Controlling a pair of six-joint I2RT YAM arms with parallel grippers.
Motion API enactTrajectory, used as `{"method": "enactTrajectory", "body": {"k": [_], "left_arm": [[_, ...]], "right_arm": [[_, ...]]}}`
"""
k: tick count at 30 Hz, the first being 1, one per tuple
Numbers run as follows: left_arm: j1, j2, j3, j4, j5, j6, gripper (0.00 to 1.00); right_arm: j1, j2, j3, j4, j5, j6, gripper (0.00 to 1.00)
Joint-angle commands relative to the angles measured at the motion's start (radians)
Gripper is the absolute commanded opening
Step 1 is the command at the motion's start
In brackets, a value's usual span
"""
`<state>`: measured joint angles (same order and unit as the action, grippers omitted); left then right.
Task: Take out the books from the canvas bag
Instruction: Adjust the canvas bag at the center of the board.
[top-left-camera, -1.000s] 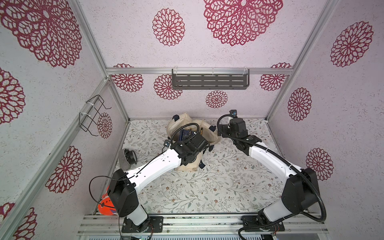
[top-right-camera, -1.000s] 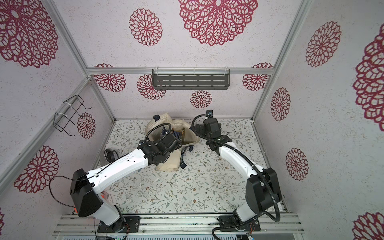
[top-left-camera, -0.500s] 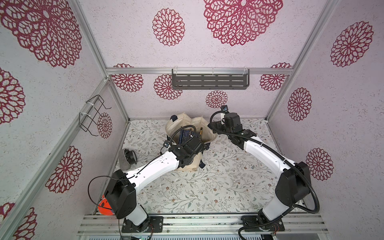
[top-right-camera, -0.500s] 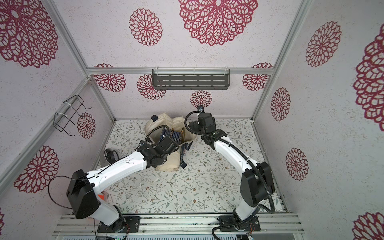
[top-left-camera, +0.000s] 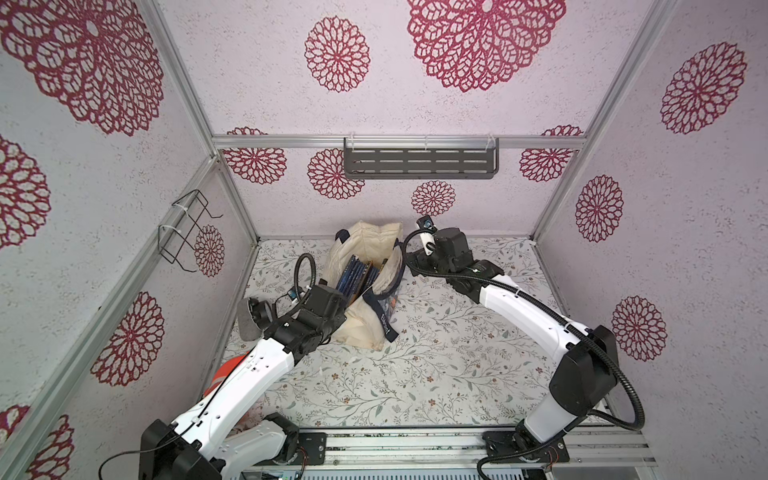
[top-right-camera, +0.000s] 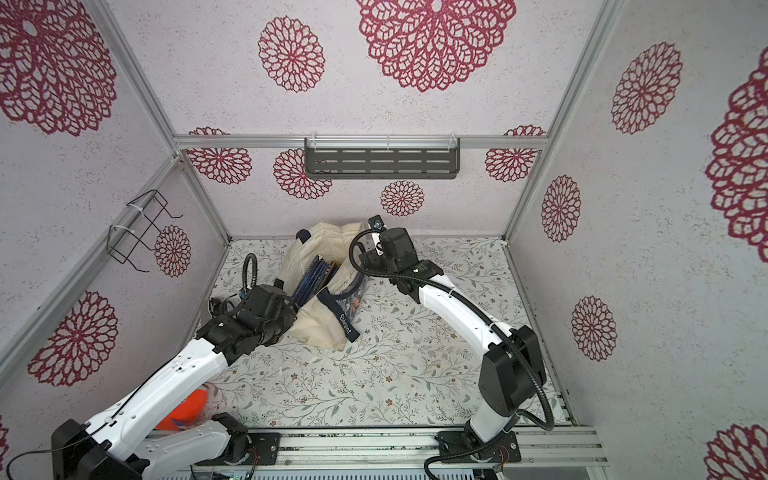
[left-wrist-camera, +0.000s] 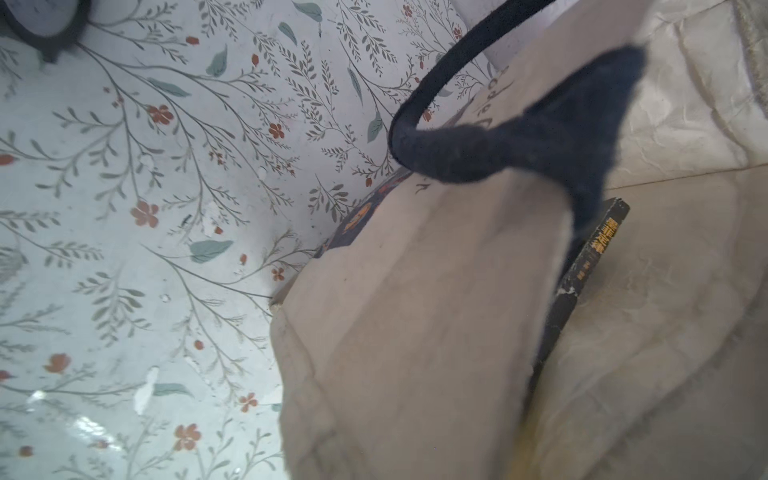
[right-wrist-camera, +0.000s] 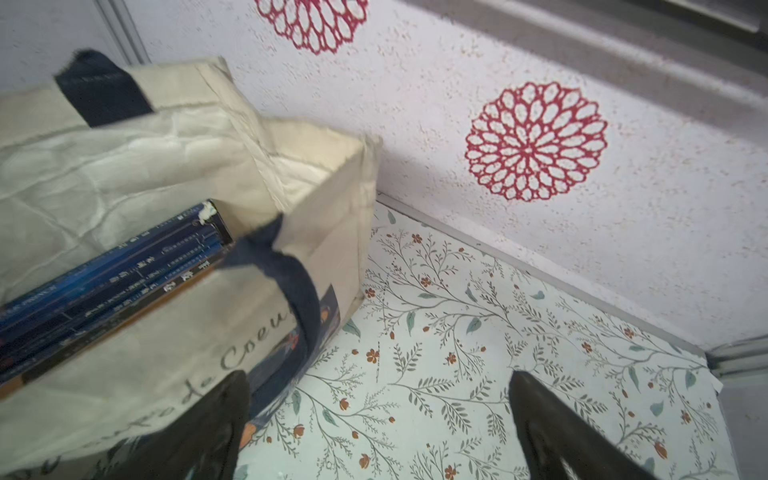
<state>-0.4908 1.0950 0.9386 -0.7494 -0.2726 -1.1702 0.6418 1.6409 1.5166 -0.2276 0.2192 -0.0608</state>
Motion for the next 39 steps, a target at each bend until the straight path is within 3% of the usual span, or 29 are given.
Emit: {"method": "enactTrajectory", "body": {"k": [1, 10, 16, 22, 34, 39], "left_arm": [[0.034, -0.04, 0.035, -0.14, 0.013, 0.192, 0.0], [0.098, -0.031, 0.108, -0.146, -0.012, 0.368, 0.0], [0.103, 0.01, 0.124, -0.1, 0.036, 0.489, 0.0], [0.101, 0.013, 0.095, -0.064, 0.071, 0.505, 0.0], [0.096, -0.018, 0.063, -0.051, 0.121, 0.525, 0.0], [0.093, -0.003, 0.071, -0.056, 0.13, 0.54, 0.0]], "right_arm": [[0.036, -0.009, 0.088, -0.041, -0.016, -0.025, 0.99], [0.048, 0.089, 0.253, -0.135, -0.116, -0.088, 0.99], [0.042, 0.31, 0.569, -0.361, -0.125, -0.176, 0.99], [0.032, 0.505, 0.885, -0.511, -0.172, -0.23, 0.99], [0.022, 0.674, 0.973, -0.519, -0.059, -0.357, 0.98], [0.002, 0.709, 0.958, -0.513, -0.066, -0.381, 0.9]]}}
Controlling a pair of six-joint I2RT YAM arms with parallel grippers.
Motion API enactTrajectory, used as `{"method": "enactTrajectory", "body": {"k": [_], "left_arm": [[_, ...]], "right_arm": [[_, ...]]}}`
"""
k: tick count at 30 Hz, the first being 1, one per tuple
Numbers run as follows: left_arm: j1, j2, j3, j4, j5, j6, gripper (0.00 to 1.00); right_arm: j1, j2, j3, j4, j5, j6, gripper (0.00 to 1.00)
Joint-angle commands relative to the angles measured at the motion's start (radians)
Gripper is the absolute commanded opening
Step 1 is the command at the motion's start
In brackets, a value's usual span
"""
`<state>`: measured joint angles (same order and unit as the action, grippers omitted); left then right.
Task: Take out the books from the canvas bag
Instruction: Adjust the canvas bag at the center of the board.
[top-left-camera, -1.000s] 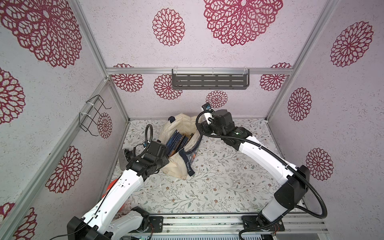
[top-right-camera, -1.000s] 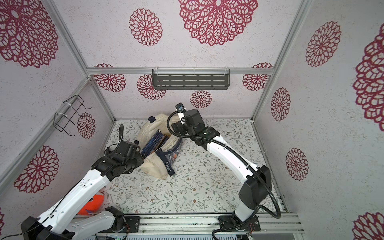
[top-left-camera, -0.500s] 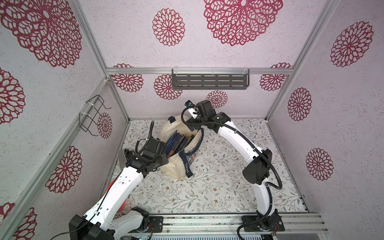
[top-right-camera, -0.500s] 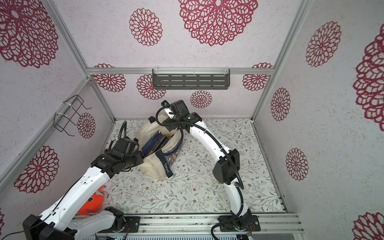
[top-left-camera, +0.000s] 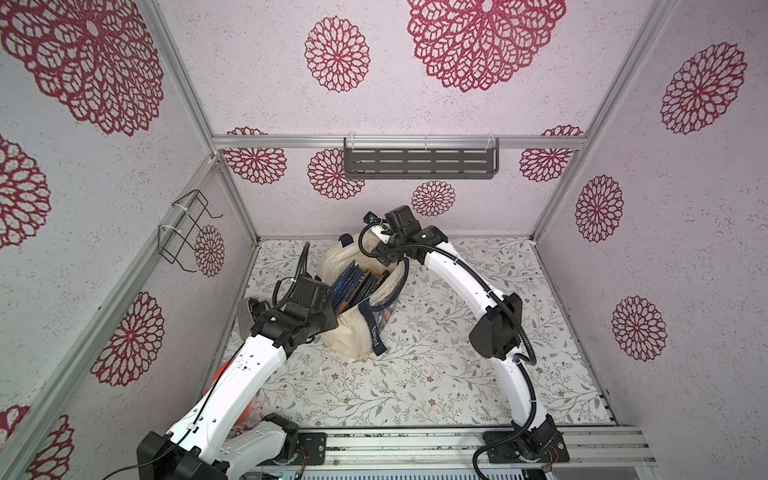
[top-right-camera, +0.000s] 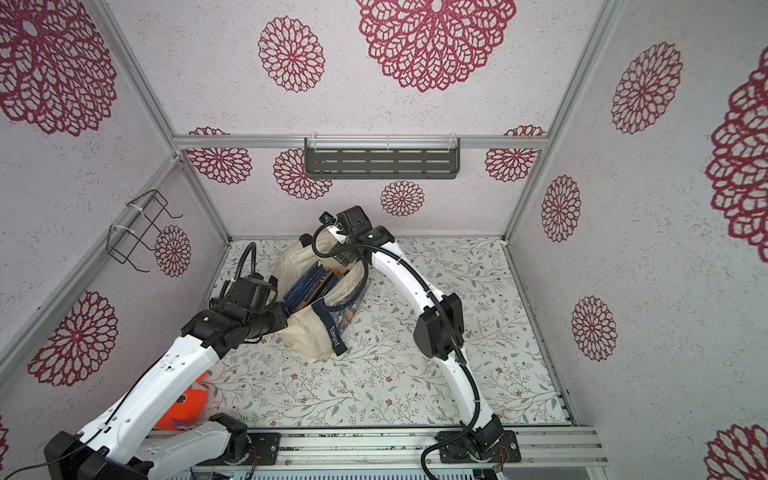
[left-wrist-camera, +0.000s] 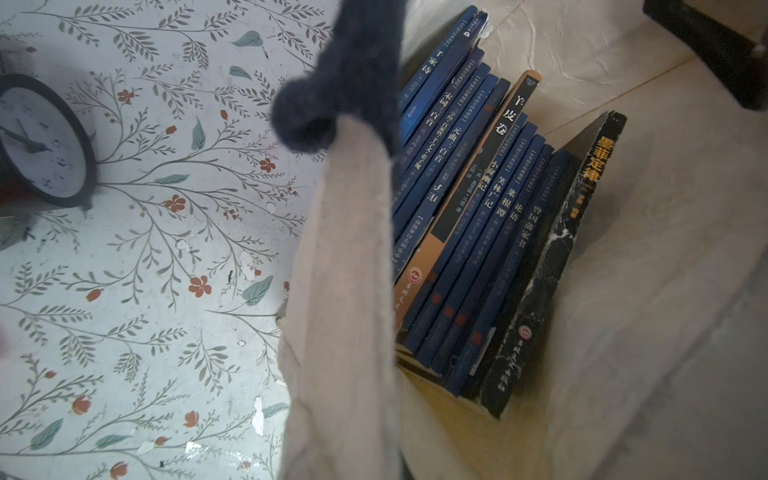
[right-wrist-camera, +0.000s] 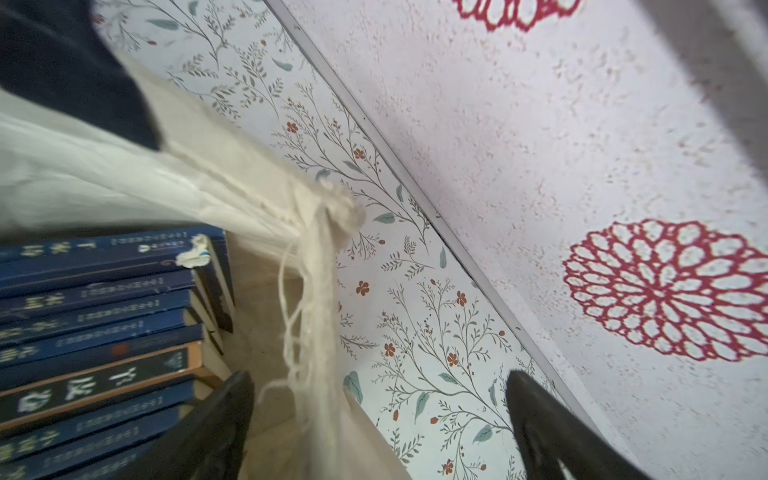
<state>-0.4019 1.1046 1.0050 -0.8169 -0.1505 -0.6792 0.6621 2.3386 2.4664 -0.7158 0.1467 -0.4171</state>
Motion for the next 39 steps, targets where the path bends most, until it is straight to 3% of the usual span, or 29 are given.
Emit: {"method": "enactTrajectory", "body": {"k": [1, 8, 12, 17, 21, 23, 26, 30, 34, 39], "left_arm": [[0.004, -0.013, 0.003, 0.011, 0.005, 0.05, 0.0], [0.004, 0.005, 0.001, 0.043, -0.017, 0.052, 0.0], [0.008, 0.029, 0.002, 0.134, -0.032, 0.029, 0.0], [0.035, 0.172, 0.127, 0.281, -0.029, 0.007, 0.0], [0.075, 0.358, 0.336, 0.371, -0.015, 0.027, 0.0], [0.074, 0.423, 0.423, 0.416, -0.032, 0.058, 0.0], [0.069, 0.478, 0.475, 0.503, -0.004, 0.111, 0.0], [0.032, 0.455, 0.342, 0.655, 0.021, 0.15, 0.0], [-0.066, 0.394, 0.132, 0.78, -0.092, 0.212, 0.0], [-0.165, 0.274, -0.13, 0.931, -0.148, 0.201, 0.0]], "right_arm": [[-0.022, 0.016, 0.008, -0.026, 0.005, -0.019, 0.84], [-0.036, -0.018, -0.034, -0.036, -0.059, 0.005, 0.23], [-0.054, -0.045, -0.056, -0.019, -0.107, 0.039, 0.0], [-0.091, -0.082, -0.056, 0.083, -0.165, 0.132, 0.0], [-0.155, -0.143, -0.111, 0.231, -0.233, 0.282, 0.0], [-0.201, -0.214, -0.224, 0.328, -0.28, 0.378, 0.0], [-0.27, -0.396, -0.557, 0.595, -0.356, 0.519, 0.0], [-0.326, -0.619, -0.951, 0.855, -0.369, 0.639, 0.0], [-0.328, -0.768, -1.257, 1.007, -0.326, 0.733, 0.0], [-0.326, -0.917, -1.563, 1.155, -0.256, 0.87, 0.0]]}}
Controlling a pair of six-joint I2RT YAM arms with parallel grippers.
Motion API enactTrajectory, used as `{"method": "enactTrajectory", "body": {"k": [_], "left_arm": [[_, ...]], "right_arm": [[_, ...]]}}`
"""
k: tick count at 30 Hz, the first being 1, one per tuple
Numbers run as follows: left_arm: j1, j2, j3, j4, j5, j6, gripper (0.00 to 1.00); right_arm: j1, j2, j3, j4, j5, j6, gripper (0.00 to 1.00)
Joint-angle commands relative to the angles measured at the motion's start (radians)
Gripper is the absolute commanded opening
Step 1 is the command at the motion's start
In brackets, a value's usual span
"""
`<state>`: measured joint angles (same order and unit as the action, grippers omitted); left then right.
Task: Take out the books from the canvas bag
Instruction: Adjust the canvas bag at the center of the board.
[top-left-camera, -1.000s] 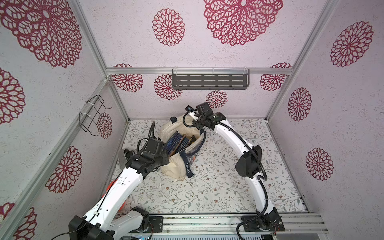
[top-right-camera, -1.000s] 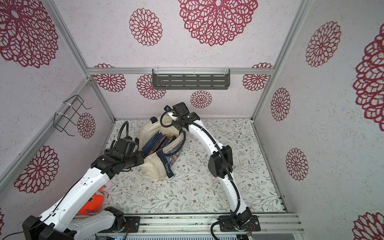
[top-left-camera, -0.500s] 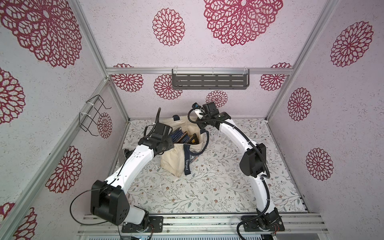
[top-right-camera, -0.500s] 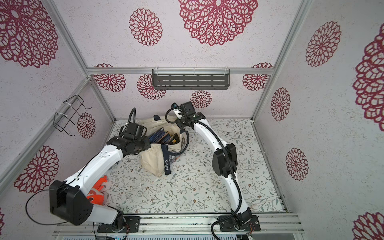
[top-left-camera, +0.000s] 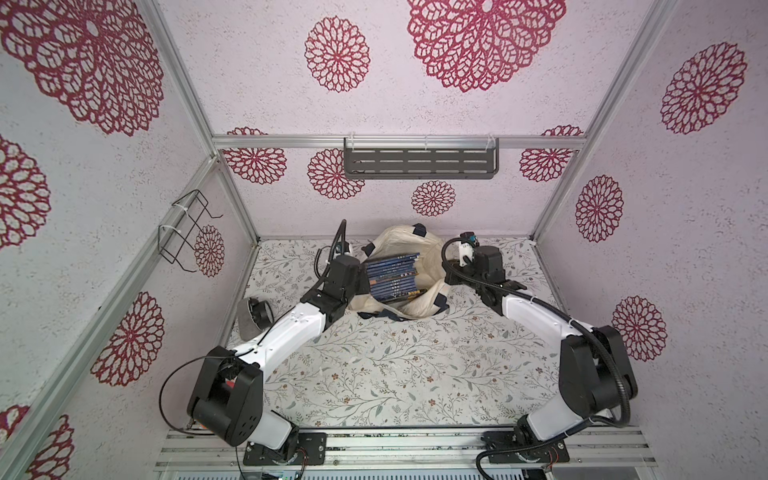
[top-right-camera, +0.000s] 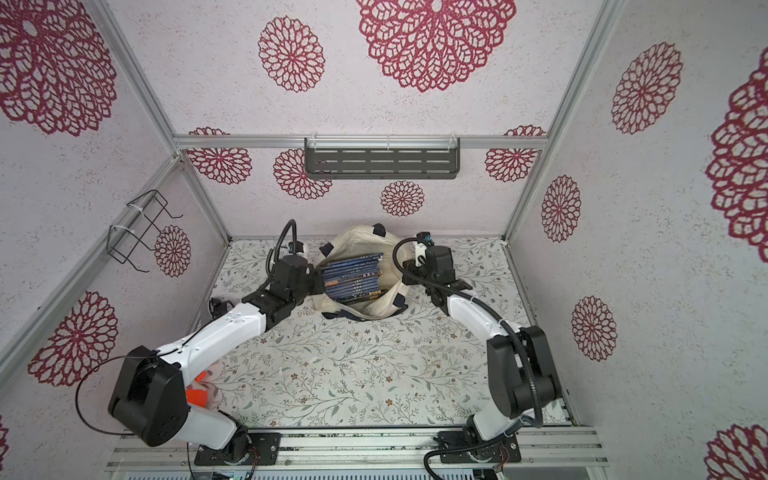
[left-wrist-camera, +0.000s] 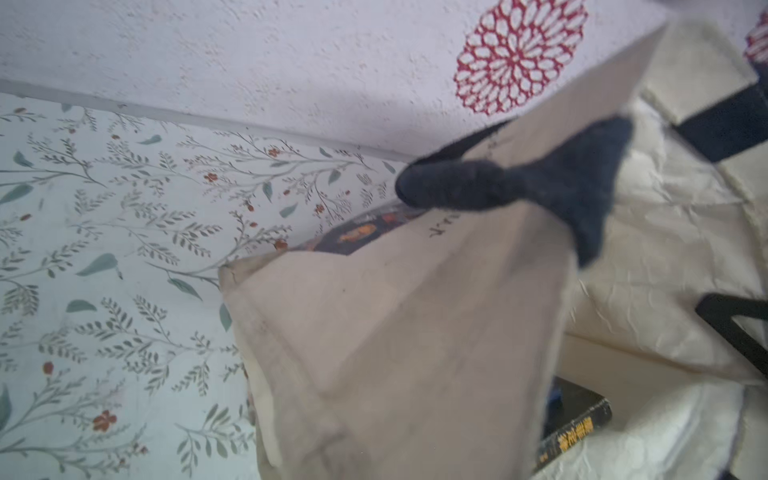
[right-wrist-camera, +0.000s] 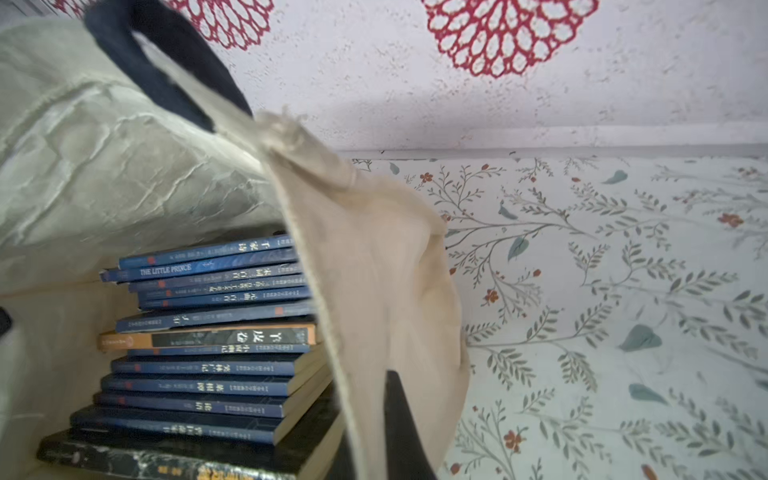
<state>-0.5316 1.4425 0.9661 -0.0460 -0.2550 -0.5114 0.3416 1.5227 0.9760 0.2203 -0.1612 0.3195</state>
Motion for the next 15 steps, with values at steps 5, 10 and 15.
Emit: {"method": "enactTrajectory", "body": {"k": [5, 10, 15], "left_arm": [[-0.11, -0.187, -0.269, 0.179, -0.058, 0.036, 0.0], [-0.164, -0.269, -0.421, 0.25, -0.053, 0.036, 0.0], [-0.172, -0.26, -0.466, 0.288, -0.068, 0.07, 0.0]], "right_arm": [[-0.003, -0.226, -0.314, 0.307, 0.133, 0.259, 0.0], [0.015, -0.263, -0.45, 0.363, 0.171, 0.314, 0.0], [0.046, -0.21, -0.489, 0.417, 0.215, 0.331, 0.0]]}}
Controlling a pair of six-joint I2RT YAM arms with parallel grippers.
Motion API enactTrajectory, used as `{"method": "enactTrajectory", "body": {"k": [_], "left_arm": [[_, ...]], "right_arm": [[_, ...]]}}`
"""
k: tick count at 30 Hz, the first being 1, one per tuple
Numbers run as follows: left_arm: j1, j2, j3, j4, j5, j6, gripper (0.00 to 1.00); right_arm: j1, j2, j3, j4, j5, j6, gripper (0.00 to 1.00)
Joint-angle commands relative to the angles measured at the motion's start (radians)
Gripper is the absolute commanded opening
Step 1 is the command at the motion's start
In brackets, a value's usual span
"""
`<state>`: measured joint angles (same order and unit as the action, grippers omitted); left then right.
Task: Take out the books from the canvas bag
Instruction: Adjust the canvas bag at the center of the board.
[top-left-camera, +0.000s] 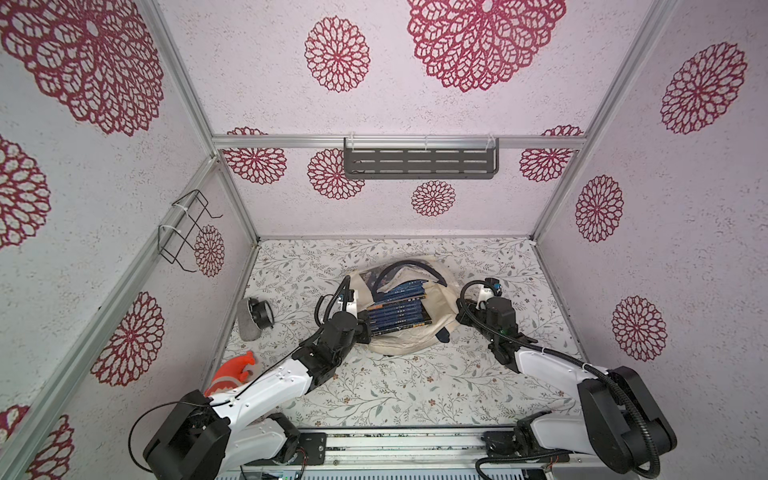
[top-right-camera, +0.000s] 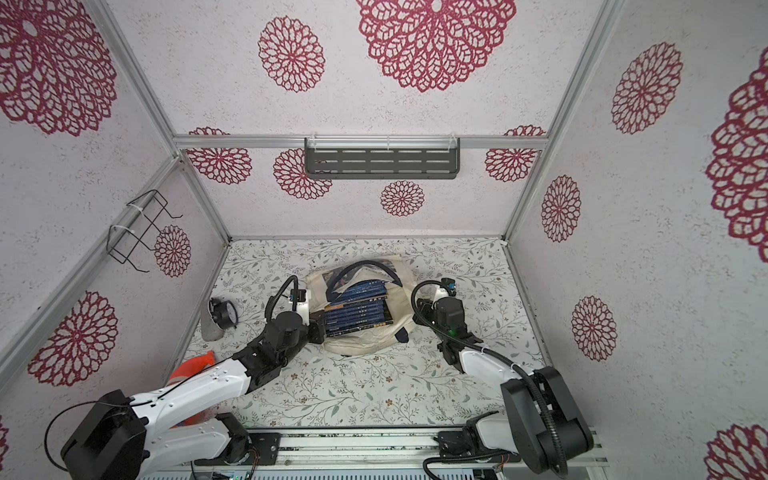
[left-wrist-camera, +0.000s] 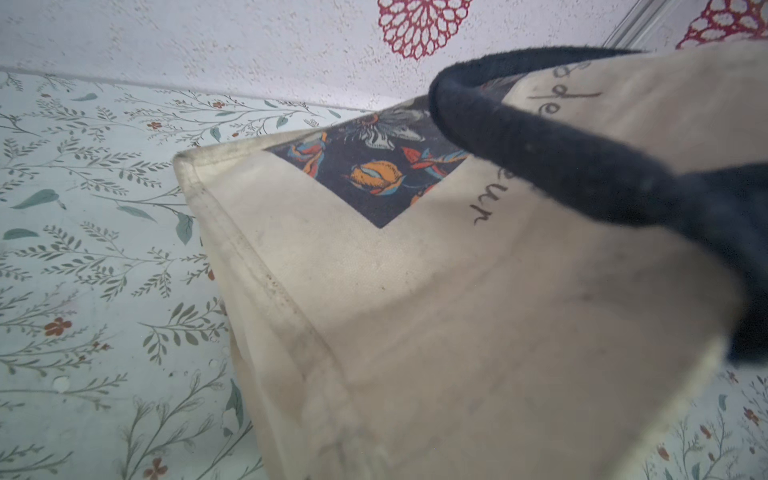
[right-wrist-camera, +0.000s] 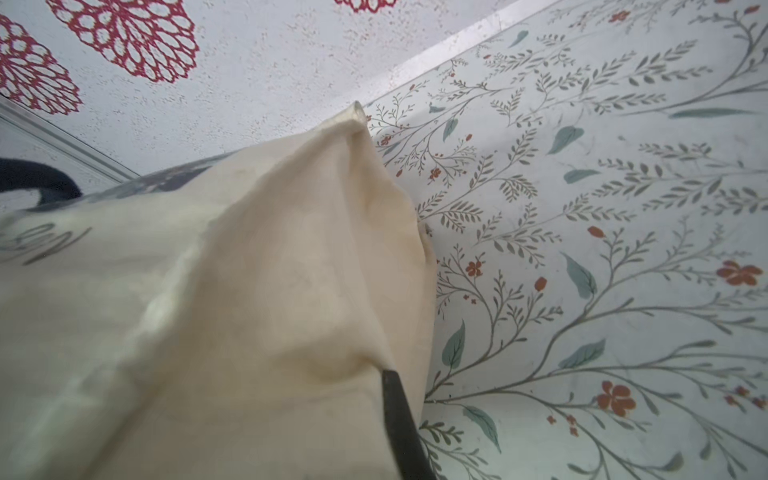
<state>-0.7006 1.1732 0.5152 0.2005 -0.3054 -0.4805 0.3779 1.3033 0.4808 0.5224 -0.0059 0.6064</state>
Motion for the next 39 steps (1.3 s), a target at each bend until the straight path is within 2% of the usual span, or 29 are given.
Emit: {"method": "enactTrajectory", "body": {"k": [1, 6, 12, 15, 18, 22, 24, 34, 36, 39], "left_arm": [[-0.004, 0.019, -0.015, 0.043, -0.03, 0.046, 0.0], [-0.004, 0.057, -0.029, 0.098, -0.088, 0.085, 0.0], [-0.002, 0.049, -0.068, 0.174, -0.161, 0.08, 0.0], [-0.002, 0.057, -0.074, 0.191, -0.164, 0.077, 0.0], [-0.002, 0.072, -0.06, 0.175, -0.157, 0.065, 0.0], [-0.004, 0.085, -0.06, 0.185, -0.123, 0.041, 0.0], [-0.006, 0.092, -0.057, 0.19, -0.109, 0.035, 0.0], [-0.014, 0.132, -0.047, 0.207, -0.086, 0.021, 0.0], [-0.017, 0.145, -0.039, 0.209, -0.08, 0.023, 0.0], [-0.033, 0.158, -0.023, 0.187, -0.109, 0.025, 0.0]], "right_arm": [[0.011, 0.041, 0.015, 0.135, 0.049, 0.049, 0.0], [0.013, 0.214, 0.146, 0.176, -0.018, 0.051, 0.0], [0.02, 0.411, 0.329, 0.158, 0.004, 0.04, 0.0], [0.025, 0.451, 0.388, 0.122, 0.026, 0.048, 0.0], [0.034, 0.424, 0.376, 0.094, 0.052, 0.046, 0.0], [0.051, 0.323, 0.304, 0.079, 0.073, 0.03, 0.34], [0.059, 0.273, 0.285, 0.027, 0.089, 0.015, 0.44], [0.108, -0.036, 0.195, -0.188, 0.199, 0.104, 0.78], [0.139, -0.095, 0.173, -0.232, 0.24, 0.158, 0.88], [0.173, -0.146, 0.113, -0.252, 0.229, 0.28, 0.94]]}}
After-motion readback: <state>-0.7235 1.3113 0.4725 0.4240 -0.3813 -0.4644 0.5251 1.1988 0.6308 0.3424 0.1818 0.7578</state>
